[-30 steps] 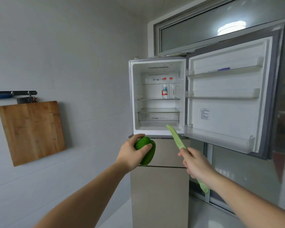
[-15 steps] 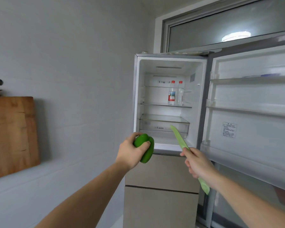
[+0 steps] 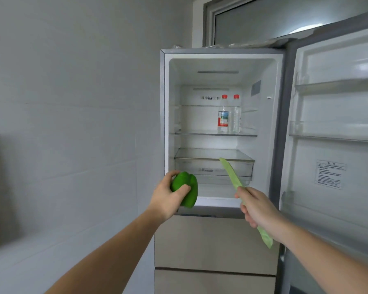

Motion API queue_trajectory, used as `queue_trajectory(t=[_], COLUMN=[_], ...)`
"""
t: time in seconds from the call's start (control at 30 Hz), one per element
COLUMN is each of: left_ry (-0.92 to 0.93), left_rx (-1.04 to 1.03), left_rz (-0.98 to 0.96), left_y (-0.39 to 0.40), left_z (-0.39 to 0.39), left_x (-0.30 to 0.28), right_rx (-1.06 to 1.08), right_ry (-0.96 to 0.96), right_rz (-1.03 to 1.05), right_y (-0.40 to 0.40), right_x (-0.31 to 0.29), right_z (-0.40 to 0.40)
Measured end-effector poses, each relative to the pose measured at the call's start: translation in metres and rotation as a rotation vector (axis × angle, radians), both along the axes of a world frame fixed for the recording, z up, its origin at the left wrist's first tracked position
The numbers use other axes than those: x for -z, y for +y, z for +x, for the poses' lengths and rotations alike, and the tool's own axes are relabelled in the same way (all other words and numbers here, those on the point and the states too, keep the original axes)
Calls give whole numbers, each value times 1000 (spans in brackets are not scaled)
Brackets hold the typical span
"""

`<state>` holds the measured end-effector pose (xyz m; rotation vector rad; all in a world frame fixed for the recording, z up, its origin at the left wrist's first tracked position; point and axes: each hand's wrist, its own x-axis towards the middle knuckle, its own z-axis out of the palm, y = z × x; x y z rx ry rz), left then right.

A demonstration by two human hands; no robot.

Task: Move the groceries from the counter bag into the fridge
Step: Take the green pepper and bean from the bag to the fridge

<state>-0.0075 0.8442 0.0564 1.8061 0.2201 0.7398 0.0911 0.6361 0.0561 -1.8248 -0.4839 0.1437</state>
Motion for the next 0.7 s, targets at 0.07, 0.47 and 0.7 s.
queue_trajectory(t=[0.07, 0.47, 0.7], left_ry=[14, 26, 9], left_rx=[-39, -106, -11], left_rz=[-5, -64, -24], left_y=[8, 63, 117], left_z=[27, 170, 257], left_x=[-1, -4, -3], right_rx=[-8, -115, 58], right_ry=[26, 77, -123], right_rz=[10, 9, -126], right_y=[12, 102, 141], right_x=[-1, 7, -1], right_z=[36, 194, 260])
